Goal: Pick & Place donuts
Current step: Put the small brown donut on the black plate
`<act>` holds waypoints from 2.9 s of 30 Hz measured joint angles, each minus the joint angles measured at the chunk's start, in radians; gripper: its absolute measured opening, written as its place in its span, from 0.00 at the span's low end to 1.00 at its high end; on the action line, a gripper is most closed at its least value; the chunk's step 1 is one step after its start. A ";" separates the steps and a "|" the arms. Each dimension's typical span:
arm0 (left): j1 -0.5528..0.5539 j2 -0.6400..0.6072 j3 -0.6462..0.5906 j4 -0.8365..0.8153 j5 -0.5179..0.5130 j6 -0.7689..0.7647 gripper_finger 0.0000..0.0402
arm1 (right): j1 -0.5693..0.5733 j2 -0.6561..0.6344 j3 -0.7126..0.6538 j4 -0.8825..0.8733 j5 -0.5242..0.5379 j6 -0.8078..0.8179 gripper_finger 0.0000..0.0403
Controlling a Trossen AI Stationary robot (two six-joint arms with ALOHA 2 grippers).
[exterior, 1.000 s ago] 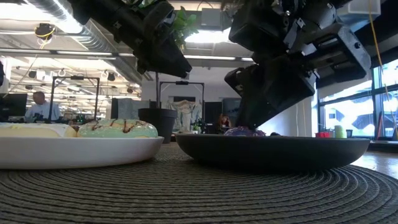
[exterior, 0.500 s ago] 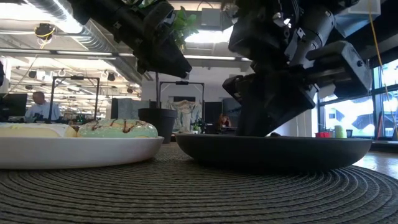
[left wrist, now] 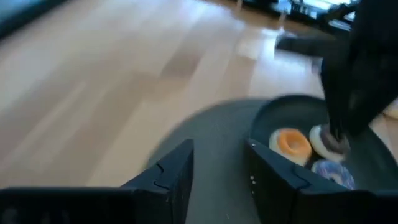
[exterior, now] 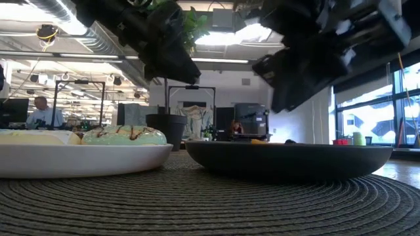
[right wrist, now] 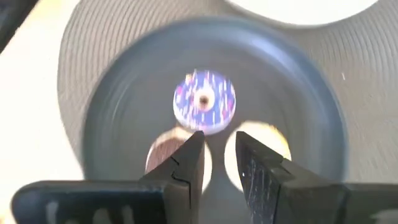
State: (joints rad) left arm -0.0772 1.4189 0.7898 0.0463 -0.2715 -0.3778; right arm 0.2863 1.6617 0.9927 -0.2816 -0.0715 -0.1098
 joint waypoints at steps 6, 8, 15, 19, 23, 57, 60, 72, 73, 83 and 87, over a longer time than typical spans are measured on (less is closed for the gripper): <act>-0.015 -0.015 0.000 -0.251 0.130 -0.203 0.33 | -0.028 -0.102 -0.001 -0.182 0.000 0.030 0.23; -0.033 -0.044 0.000 -0.388 0.124 -0.309 0.33 | -0.041 -0.127 -0.001 -0.212 0.000 0.026 0.23; -0.160 -0.171 0.000 -0.822 0.035 -0.657 0.33 | -0.113 -0.202 -0.001 -0.250 0.000 -0.008 0.23; -0.252 -0.193 0.000 -0.880 0.062 -0.728 0.33 | -0.158 -0.197 -0.001 -0.192 -0.013 -0.031 0.23; -0.340 -0.189 0.000 -0.875 0.063 -0.767 0.34 | -0.182 -0.165 -0.001 -0.125 -0.024 -0.048 0.23; -0.418 -0.129 -0.127 -1.086 0.211 -1.278 0.19 | -0.341 -0.479 -0.338 0.214 -0.122 0.005 0.23; -0.418 -0.129 -0.127 -1.086 0.212 -1.300 0.20 | -0.332 -0.535 -0.362 0.213 -0.114 0.018 0.23; -0.418 -0.129 -0.127 -1.093 0.213 -1.348 0.21 | -0.294 -0.570 -0.395 0.213 -0.104 0.034 0.23; -0.418 -0.129 -0.127 -1.093 0.213 -1.348 0.21 | -0.294 -0.570 -0.395 0.212 -0.102 0.034 0.23; -0.418 -0.111 -0.177 -1.033 0.242 -1.347 0.22 | -0.294 -0.570 -0.395 0.209 -0.102 0.050 0.23; -0.418 -0.113 -0.233 -0.955 0.261 -1.356 0.28 | -0.294 -0.570 -0.395 0.209 -0.102 0.049 0.23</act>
State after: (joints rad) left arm -0.4953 1.3064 0.5564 -0.9084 -0.0106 -1.7337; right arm -0.0078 1.0920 0.5976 -0.0731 -0.1738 -0.0605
